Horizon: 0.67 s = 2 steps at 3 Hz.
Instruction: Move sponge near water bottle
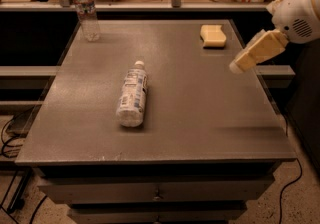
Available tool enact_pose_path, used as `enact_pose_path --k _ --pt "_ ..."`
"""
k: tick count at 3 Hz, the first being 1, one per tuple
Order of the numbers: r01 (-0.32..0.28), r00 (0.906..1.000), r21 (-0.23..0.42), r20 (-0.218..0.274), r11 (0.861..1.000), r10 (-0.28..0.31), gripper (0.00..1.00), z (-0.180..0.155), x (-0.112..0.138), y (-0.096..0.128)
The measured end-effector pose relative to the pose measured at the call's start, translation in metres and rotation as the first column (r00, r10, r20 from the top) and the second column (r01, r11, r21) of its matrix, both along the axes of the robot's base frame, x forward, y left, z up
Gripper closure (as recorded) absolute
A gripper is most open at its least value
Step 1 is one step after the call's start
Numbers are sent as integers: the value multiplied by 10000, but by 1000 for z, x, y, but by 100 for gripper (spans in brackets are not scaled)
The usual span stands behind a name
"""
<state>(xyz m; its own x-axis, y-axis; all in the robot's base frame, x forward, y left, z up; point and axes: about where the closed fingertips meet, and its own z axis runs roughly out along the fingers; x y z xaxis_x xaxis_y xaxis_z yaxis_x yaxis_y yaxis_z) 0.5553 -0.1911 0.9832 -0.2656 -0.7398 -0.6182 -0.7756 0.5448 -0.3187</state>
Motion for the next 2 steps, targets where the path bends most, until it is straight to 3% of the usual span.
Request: enact_pose_path --k 1,2 --pt "29 10000 1400 22 9901 -32 0 -16 32 17" --pt "37 10000 2166 16 9763 -41 0 -24 49 26"
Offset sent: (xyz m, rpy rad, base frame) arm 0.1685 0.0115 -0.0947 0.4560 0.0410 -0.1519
